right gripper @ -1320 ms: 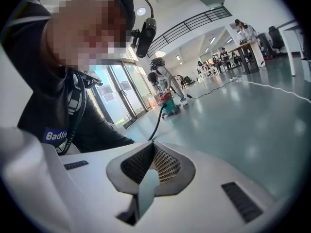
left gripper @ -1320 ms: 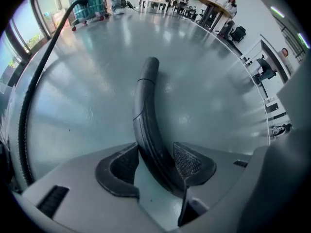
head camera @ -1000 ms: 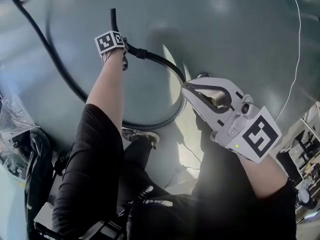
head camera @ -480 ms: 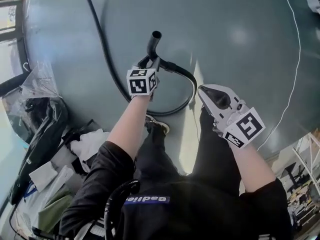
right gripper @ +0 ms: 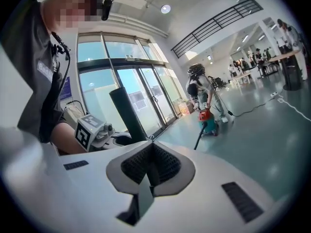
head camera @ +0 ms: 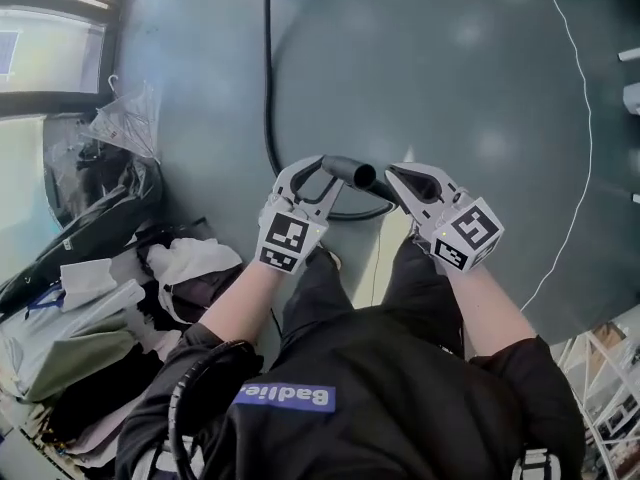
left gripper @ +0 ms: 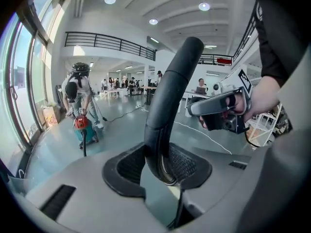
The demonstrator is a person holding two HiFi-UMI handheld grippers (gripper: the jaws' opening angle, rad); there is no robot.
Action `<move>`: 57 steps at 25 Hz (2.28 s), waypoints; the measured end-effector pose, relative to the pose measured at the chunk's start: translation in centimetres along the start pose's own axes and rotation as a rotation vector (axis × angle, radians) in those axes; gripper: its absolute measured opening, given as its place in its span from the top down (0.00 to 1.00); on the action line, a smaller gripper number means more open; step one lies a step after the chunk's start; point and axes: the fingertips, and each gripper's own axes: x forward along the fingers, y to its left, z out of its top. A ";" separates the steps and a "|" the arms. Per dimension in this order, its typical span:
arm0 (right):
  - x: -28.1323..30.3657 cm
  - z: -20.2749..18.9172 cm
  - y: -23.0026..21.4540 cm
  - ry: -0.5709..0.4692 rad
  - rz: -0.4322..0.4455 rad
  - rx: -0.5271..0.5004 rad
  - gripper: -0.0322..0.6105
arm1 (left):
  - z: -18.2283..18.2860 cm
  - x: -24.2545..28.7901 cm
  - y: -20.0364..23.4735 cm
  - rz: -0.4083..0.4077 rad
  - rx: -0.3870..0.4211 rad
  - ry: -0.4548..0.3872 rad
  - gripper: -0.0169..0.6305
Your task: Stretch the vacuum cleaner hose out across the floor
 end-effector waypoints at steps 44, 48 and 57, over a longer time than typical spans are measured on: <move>-21.9 2.7 47.9 -0.305 0.102 -0.555 0.70 | 1.2 -35.3 -31.1 -0.098 0.296 -0.221 0.73; -21.3 0.1 52.8 -0.268 0.015 -0.536 0.71 | -1.7 -40.0 -32.3 -0.134 0.281 -0.274 0.73; -24.9 -3.6 58.7 -0.258 -0.022 -0.448 0.71 | -4.9 -46.1 -36.9 -0.064 0.260 -0.319 0.73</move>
